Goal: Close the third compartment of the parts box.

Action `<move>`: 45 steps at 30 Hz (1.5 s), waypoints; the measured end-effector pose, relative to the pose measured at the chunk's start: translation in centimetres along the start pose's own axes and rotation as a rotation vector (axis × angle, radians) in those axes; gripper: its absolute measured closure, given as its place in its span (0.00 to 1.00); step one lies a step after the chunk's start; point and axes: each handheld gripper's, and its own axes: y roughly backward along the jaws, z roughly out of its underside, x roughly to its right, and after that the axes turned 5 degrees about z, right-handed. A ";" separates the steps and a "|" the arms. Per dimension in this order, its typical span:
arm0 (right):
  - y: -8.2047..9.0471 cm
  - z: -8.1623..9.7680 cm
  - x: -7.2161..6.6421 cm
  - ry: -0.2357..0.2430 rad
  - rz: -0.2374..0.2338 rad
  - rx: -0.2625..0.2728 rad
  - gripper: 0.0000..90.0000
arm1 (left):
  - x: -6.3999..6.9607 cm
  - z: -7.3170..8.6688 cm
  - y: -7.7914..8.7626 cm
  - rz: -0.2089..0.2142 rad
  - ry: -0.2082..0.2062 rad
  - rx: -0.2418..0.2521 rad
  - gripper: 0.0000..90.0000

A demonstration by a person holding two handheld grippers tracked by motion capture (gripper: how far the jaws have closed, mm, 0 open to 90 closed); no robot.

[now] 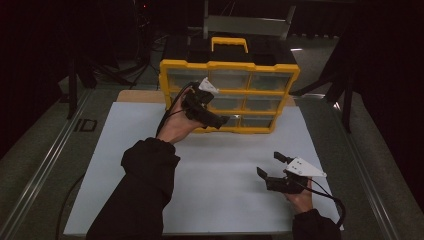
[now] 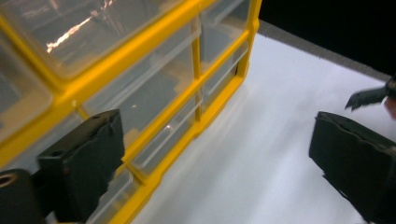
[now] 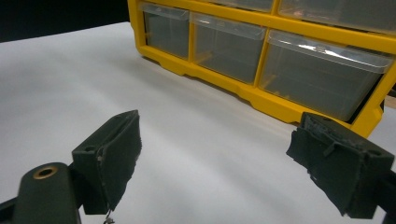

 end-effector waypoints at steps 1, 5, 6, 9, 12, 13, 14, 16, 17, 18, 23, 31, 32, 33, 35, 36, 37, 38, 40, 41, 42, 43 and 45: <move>0.0 0.0 0.0 -0.001 0.000 0.001 0.16 | -0.1 0.4 0.1 0.008 0.004 0.005 0.01; 0.1 0.0 0.2 -0.009 0.002 0.004 0.16 | -0.5 2.0 1.1 0.023 0.021 0.041 0.01; 0.1 0.0 0.2 -0.010 0.003 0.005 0.16 | -0.5 2.5 1.3 0.022 0.024 0.049 0.01; 0.1 0.0 0.3 -0.015 0.003 0.005 0.16 | -0.4 3.8 2.1 -0.002 0.016 0.058 0.01; 0.1 0.0 0.3 -0.021 0.004 0.007 0.16 | -0.2 5.1 2.7 -0.017 0.011 0.064 0.01; 0.1 0.0 0.2 -0.020 0.003 0.007 0.16 | -0.1 5.5 2.9 -0.016 0.013 0.069 0.01; 0.1 0.0 0.2 -0.019 0.002 0.007 0.16 | -0.1 5.9 3.0 -0.014 0.013 0.074 0.01; 0.1 0.0 0.2 -0.019 0.004 0.007 0.16 | 0.1 6.7 3.3 -0.024 0.001 0.085 0.01; 0.1 0.0 0.2 -0.019 0.004 0.006 0.16 | 0.2 7.3 3.5 -0.019 0.006 0.095 0.01; 0.1 0.0 0.2 -0.019 0.004 0.006 0.16 | 0.3 7.7 3.6 -0.018 0.016 0.104 0.01; 0.1 0.0 0.2 -0.019 0.005 0.005 0.16 | 0.3 10.2 4.4 -0.026 0.019 0.120 0.01; 0.1 0.0 0.1 -0.030 0.006 0.005 0.16 | 0.8 14.1 5.9 -0.021 0.020 0.155 0.00; 0.2 0.0 0.1 -0.030 0.006 0.004 0.16 | 0.9 14.5 6.1 -0.026 0.021 0.157 0.00; 0.2 0.1 0.1 -0.029 0.007 0.004 0.16 | 0.9 15.0 6.3 -0.030 0.028 0.163 0.00; 0.2 0.1 0.1 -0.033 0.005 0.006 0.16 | 1.0 16.0 6.7 -0.061 0.040 0.170 0.00; 0.2 0.1 0.1 -0.032 0.005 0.005 0.16 | 1.0 16.5 6.9 -0.078 0.052 0.175 0.00; 0.2 0.1 0.1 -0.031 0.005 0.006 0.16 | 1.0 17.1 7.2 -0.083 0.065 0.178 0.00; 0.2 0.1 0.1 -0.031 0.005 0.007 0.16 | 1.0 17.7 7.4 -0.089 0.077 0.183 0.00; 0.2 0.1 0.1 -0.038 0.006 0.009 0.16 | 1.1 18.8 7.8 -0.098 0.101 0.185 0.00; 0.2 0.1 0.1 -0.041 0.006 0.009 0.16 | 1.1 19.3 7.9 -0.107 0.111 0.182 0.01; 0.2 0.2 0.2 -0.041 0.007 0.009 0.16 | 1.2 19.8 8.1 -0.113 0.123 0.185 0.01; 0.2 0.2 0.1 -0.042 0.008 0.009 0.16 | 1.2 20.3 8.3 -0.115 0.130 0.184 0.01; 0.2 0.2 0.1 -0.044 0.009 0.009 0.16 | 1.3 21.2 8.7 -0.132 0.140 0.189 0.02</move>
